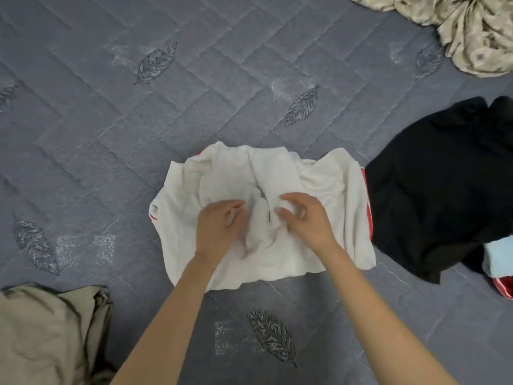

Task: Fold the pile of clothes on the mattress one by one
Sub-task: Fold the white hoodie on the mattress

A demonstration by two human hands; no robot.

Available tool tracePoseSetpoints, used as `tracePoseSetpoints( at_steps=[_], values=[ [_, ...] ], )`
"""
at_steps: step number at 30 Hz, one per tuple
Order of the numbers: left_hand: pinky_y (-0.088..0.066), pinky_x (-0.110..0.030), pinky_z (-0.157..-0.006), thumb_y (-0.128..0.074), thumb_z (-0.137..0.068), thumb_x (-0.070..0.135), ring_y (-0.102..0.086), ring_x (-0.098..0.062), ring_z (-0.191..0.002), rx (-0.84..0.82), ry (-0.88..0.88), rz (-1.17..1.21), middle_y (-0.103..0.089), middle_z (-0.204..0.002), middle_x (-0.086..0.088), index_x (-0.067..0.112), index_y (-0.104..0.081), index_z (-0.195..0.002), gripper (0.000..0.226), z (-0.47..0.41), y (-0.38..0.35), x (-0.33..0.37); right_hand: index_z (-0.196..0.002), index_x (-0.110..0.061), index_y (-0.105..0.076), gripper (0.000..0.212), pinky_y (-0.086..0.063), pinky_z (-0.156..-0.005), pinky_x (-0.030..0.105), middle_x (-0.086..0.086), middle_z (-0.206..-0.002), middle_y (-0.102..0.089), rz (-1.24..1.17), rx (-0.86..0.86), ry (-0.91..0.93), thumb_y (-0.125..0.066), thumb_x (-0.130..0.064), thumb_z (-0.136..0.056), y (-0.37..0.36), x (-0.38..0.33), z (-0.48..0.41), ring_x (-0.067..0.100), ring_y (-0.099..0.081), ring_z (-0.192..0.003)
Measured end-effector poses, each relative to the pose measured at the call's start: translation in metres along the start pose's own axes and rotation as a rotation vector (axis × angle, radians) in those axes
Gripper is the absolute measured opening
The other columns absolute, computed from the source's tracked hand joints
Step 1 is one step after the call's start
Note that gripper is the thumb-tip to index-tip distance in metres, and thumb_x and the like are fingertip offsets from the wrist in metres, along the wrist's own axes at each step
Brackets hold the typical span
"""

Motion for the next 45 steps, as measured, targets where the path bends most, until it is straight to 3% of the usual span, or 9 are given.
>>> tracePoseSetpoints(
  at_steps=[7, 13, 17, 22, 26, 31, 34, 38, 45],
  values=[
    [-0.010, -0.053, -0.114, -0.010, -0.097, 0.060, -0.020, -0.034, -0.144, -0.064, -0.073, -0.655, -0.031, -0.154, -0.014, 0.024, -0.029, -0.149, 0.067, -0.004, -0.079, -0.031, -0.154, -0.027, -0.013, 0.074, 0.005, -0.119, 0.047, -0.005, -0.161, -0.001, 0.578, -0.071, 0.151, -0.007, -0.054, -0.085, -0.062, 0.045, -0.002, 0.013, 0.013, -0.146],
    [-0.007, -0.057, -0.115, -0.015, -0.096, 0.061, -0.017, -0.033, -0.146, 0.134, -0.079, -0.483, -0.027, -0.156, -0.013, 0.025, -0.033, -0.148, 0.066, 0.001, -0.064, -0.003, -0.148, -0.027, -0.034, 0.070, 0.012, -0.115, 0.037, 0.005, -0.160, -0.019, 0.468, 0.216, 0.123, -0.041, -0.059, -0.086, -0.012, 0.051, -0.001, 0.025, -0.003, -0.148],
    [-0.016, -0.057, -0.115, -0.031, -0.096, 0.058, -0.025, -0.032, -0.144, 0.112, -0.311, -0.613, -0.030, -0.156, -0.009, 0.024, -0.035, -0.149, 0.063, 0.010, -0.082, 0.037, -0.154, -0.029, -0.005, 0.107, 0.006, -0.117, 0.047, 0.009, -0.162, 0.004, 0.476, 0.274, -0.264, -0.069, -0.062, -0.074, 0.052, 0.100, -0.002, 0.029, 0.007, -0.148],
    [-0.010, -0.062, -0.111, -0.029, -0.087, 0.069, -0.018, -0.034, -0.145, -0.068, -0.151, -0.712, -0.017, -0.160, -0.005, 0.034, -0.022, -0.152, 0.074, 0.008, -0.120, 0.005, -0.153, -0.026, 0.010, 0.131, -0.018, -0.117, 0.050, -0.001, -0.162, -0.005, 0.159, 0.160, -0.428, -0.079, -0.060, -0.064, 0.075, 0.137, 0.000, 0.027, -0.012, -0.147],
    [-0.006, -0.062, -0.110, -0.023, -0.087, 0.071, -0.017, -0.035, -0.146, -0.056, -0.133, -0.722, -0.015, -0.161, -0.006, 0.034, -0.016, -0.152, 0.076, 0.006, -0.123, 0.005, -0.149, -0.012, -0.021, 0.106, -0.037, -0.105, 0.037, 0.002, -0.149, -0.038, -0.135, 0.234, -0.471, -0.082, -0.045, -0.070, 0.085, 0.136, 0.002, 0.021, -0.041, -0.131],
    [-0.006, -0.059, -0.109, -0.023, -0.088, 0.067, -0.021, -0.036, -0.144, -0.042, -0.109, -0.674, -0.020, -0.159, -0.010, 0.031, -0.011, -0.151, 0.074, 0.011, -0.117, 0.010, -0.095, -0.009, -0.063, 0.027, -0.049, -0.076, 0.036, 0.005, -0.094, -0.066, -0.174, 0.241, -0.395, -0.074, -0.030, -0.081, 0.111, 0.110, -0.005, 0.020, -0.062, -0.088],
    [-0.019, -0.063, -0.109, -0.027, -0.089, 0.062, -0.022, -0.034, -0.143, -0.083, -0.097, -0.653, -0.025, -0.157, -0.013, 0.029, -0.023, -0.149, 0.069, 0.020, -0.118, 0.008, -0.091, -0.006, -0.061, 0.023, -0.041, -0.066, 0.030, 0.005, -0.082, -0.061, 0.001, 0.182, -0.239, -0.066, -0.027, -0.087, 0.108, 0.077, -0.011, 0.016, -0.054, -0.074],
    [-0.002, -0.058, -0.115, -0.015, -0.089, 0.063, -0.002, -0.028, -0.148, -0.192, -0.045, -0.501, -0.007, -0.162, -0.006, 0.034, -0.021, -0.151, 0.069, 0.027, -0.109, 0.009, -0.133, -0.013, -0.045, 0.038, -0.046, -0.087, 0.037, 0.004, -0.120, -0.058, 0.127, 0.057, -0.181, -0.047, -0.031, -0.099, 0.079, 0.046, -0.007, 0.025, -0.057, -0.105],
    [-0.010, -0.041, -0.120, -0.027, -0.093, 0.056, -0.020, -0.020, -0.146, 0.011, -0.049, -0.135, -0.026, -0.157, -0.002, 0.029, -0.044, -0.142, 0.058, 0.049, -0.046, 0.028, -0.090, -0.005, -0.054, 0.023, -0.044, -0.063, 0.027, -0.001, -0.075, -0.056, 0.081, 0.344, -0.016, -0.050, -0.026, -0.098, 0.066, -0.005, 0.005, 0.007, -0.051, -0.065]
  ],
)
Point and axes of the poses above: each hand's wrist, its own z-axis away from the middle knuckle, its own y-axis out of the back of the hand, x = y × z, the point moved 7 cm from there along -z, towards the middle knuckle
